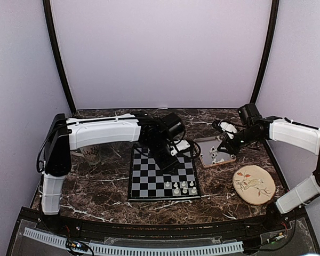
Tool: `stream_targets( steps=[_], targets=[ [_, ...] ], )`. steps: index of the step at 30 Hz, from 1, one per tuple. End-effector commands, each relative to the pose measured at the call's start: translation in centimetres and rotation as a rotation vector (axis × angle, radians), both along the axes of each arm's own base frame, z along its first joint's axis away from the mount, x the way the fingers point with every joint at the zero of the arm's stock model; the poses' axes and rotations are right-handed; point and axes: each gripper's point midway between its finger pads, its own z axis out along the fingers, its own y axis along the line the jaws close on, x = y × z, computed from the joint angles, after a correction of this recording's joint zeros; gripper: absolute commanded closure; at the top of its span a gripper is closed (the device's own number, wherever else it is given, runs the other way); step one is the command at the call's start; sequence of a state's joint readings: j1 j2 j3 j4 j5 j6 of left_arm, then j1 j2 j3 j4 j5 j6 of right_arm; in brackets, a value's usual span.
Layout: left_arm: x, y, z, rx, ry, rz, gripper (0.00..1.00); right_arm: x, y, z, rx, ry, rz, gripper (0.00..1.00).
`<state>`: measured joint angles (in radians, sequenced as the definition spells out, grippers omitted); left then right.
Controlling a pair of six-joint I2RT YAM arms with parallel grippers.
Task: Set up the chess pieces on the board
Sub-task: Place the pawn on e2, then pick up the pawn from the storage box.
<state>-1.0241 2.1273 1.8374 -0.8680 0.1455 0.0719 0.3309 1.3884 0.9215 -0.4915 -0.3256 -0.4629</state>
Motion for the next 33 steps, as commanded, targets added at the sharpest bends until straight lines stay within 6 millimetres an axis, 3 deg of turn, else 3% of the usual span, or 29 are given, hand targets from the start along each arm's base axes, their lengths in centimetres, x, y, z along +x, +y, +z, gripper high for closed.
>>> stream_targets(
  steps=[1,7,9,15,21,33],
  targets=[
    [2.9,-0.1,7.4,-0.104,-0.196,0.032,0.55,3.3,-1.5,2.2,-0.086,-0.072,-0.107,0.74],
    [5.4,-1.5,9.5,-0.251,-0.307,0.164,0.55,7.0,-3.6,1.3,-0.248,-0.046,-0.214,0.79],
    [5.5,-2.0,9.5,-0.317,-0.310,0.199,0.55,7.7,-3.6,-0.4,-0.271,0.009,-0.230,0.80],
    [3.7,-2.5,8.6,-0.447,-0.223,0.221,0.55,10.1,-3.8,-4.0,-0.327,0.093,-0.286,0.85],
    [2.6,-1.8,7.7,-0.459,-0.186,0.221,0.55,12.5,-4.3,-6.6,-0.372,0.127,-0.347,0.87],
    [2.0,-2.2,7.2,-0.479,-0.145,0.204,0.55,15.6,-5.7,-8.2,-0.402,0.123,-0.437,0.86]
  ],
)
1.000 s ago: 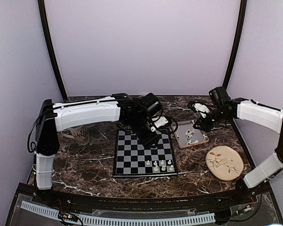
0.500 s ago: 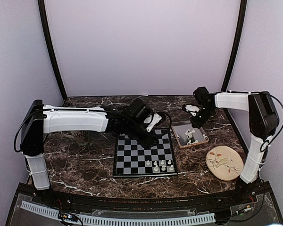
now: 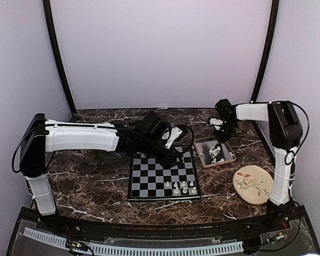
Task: Set up the chess pieces on the board
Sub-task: Pick up the pawn from the storage box.
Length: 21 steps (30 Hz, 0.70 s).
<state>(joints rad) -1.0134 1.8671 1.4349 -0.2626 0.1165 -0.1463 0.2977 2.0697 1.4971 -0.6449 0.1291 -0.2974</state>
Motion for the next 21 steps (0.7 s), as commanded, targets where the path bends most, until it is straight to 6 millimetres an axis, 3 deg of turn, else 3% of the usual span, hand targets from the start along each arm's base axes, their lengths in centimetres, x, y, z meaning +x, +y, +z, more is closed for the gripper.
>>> stream_targets(
  steps=[1,15,21],
  targets=[
    [-0.5,-0.3,2.1,-0.066,0.001,-0.014,0.55,2.0,-0.7,0.6,-0.008,-0.046,-0.051,0.85],
    [-0.5,-0.9,1.5,-0.069,0.026,-0.022,0.55,2.7,-0.4,-1.8,0.018,-0.011,-0.044,0.80],
    [-0.7,-0.9,1.0,-0.065,0.041,-0.021,0.55,2.2,-0.4,-2.0,0.040,0.010,-0.040,0.91]
  ],
)
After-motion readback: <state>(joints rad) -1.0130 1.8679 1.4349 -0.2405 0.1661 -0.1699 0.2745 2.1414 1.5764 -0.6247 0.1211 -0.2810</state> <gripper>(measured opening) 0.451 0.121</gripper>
